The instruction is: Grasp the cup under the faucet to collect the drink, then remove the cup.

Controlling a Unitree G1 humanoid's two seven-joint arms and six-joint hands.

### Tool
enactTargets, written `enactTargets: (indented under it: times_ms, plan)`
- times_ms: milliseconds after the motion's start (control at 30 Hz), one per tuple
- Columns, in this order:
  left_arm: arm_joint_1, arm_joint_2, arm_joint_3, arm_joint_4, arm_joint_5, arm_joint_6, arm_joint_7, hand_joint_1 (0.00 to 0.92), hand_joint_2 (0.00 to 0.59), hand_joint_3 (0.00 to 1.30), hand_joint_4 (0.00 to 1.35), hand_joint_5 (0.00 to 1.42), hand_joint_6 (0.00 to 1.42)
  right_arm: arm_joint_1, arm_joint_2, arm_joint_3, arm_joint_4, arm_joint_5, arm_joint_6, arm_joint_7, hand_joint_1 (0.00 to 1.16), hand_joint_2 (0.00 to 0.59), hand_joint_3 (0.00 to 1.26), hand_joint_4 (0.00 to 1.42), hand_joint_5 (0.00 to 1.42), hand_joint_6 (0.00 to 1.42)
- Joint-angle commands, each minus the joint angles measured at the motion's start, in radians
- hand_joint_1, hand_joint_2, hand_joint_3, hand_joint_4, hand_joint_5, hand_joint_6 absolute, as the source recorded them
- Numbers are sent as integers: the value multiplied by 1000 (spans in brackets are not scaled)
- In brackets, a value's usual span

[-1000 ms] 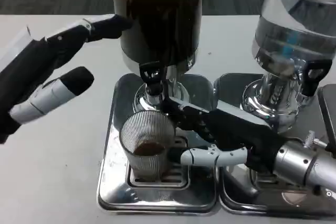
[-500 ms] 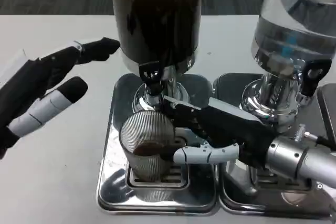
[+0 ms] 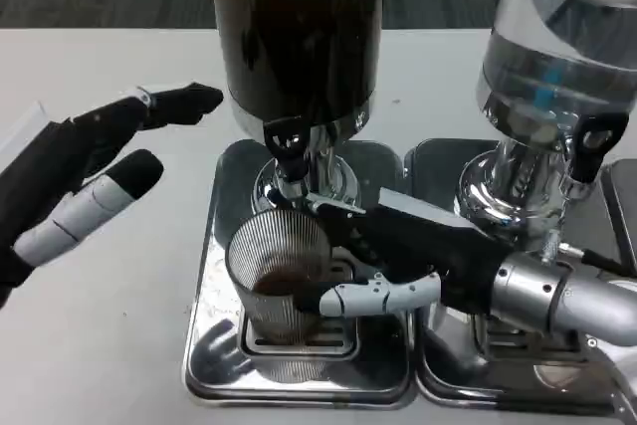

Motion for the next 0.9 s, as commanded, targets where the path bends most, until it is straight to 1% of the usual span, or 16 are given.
enactTargets:
  times_ms: [33,67,133,300,367,467,600,700,767,800,833,900]
  plan:
    - [16,-2,9,0,4,9,14,0,98,294,228,193,125,-20,8,11,16,-12,-30,-1,596,171,0,0,0,0]
    - [17,-2,9,0,4,10,15,0,99,294,229,193,125,-21,9,13,19,-13,-33,0,621,162,0,0,0,0]
    - [19,-3,9,0,5,11,16,0,107,300,237,193,125,-21,10,15,24,-11,-38,2,642,164,0,0,0,0]
    - [23,-3,8,0,4,13,19,0,109,305,241,195,125,-24,15,20,37,-20,-50,-7,654,160,0,0,0,0]
    - [23,-2,8,-1,4,14,20,0,110,307,241,196,125,-26,19,20,41,-18,-40,-8,658,162,0,0,0,0]
    - [23,-2,8,0,4,16,21,0,110,308,245,201,125,-28,20,23,43,-36,-50,-22,681,161,0,0,0,0]
    - [25,0,8,-3,5,18,21,0,111,313,249,205,125,-29,24,26,39,-57,-40,-34,704,157,0,0,0,0]
    - [25,1,9,-4,5,20,21,0,111,315,252,206,125,-24,30,29,31,-80,-45,-57,729,153,0,0,0,0]
    - [25,1,8,-5,5,21,21,0,111,316,254,207,125,-15,35,26,19,-95,-35,-77,742,163,0,0,0,0]
    - [24,1,8,-4,5,22,21,0,110,316,254,207,125,-15,34,28,19,-101,-41,-79,743,164,0,0,0,0]
    - [24,1,8,-4,5,22,21,0,109,317,256,207,125,-4,40,21,10,-102,-38,-97,745,165,0,0,0,0]
    - [24,2,8,-5,5,22,21,0,109,320,259,208,125,-7,39,25,16,-97,-49,-87,748,166,0,0,0,0]
